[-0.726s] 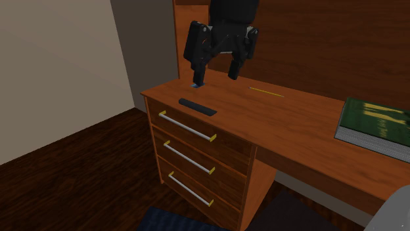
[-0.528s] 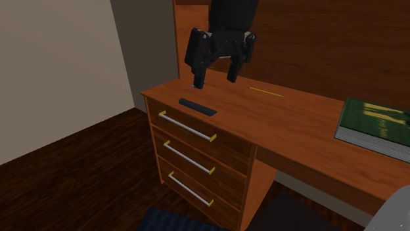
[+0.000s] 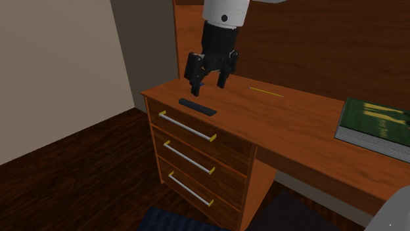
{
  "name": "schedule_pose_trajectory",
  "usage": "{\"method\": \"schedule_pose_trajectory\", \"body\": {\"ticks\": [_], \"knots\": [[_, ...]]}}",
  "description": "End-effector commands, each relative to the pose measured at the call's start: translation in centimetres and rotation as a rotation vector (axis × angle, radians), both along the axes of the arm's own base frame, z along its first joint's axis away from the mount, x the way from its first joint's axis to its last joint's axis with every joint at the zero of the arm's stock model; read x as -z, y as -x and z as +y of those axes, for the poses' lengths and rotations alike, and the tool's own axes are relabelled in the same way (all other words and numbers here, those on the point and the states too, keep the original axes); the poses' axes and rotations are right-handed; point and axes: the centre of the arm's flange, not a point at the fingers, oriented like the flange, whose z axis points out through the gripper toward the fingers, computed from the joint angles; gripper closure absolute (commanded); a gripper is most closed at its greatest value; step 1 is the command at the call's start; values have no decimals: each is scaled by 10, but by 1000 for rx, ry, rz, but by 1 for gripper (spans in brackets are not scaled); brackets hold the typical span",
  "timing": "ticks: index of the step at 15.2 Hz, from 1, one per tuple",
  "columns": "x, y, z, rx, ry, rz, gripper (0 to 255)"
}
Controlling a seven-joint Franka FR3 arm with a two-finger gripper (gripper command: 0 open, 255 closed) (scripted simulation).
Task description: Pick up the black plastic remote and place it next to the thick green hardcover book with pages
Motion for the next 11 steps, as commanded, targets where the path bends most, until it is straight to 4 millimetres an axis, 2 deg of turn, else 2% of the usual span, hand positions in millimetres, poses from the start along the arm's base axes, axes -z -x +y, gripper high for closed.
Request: {"method": "schedule_pose_trajectory", "body": {"ticks": [1,11], "knots": [[16,-18,-14,-15,10,-6,0],[83,-114,-66,-85,53,-31,0]]}}
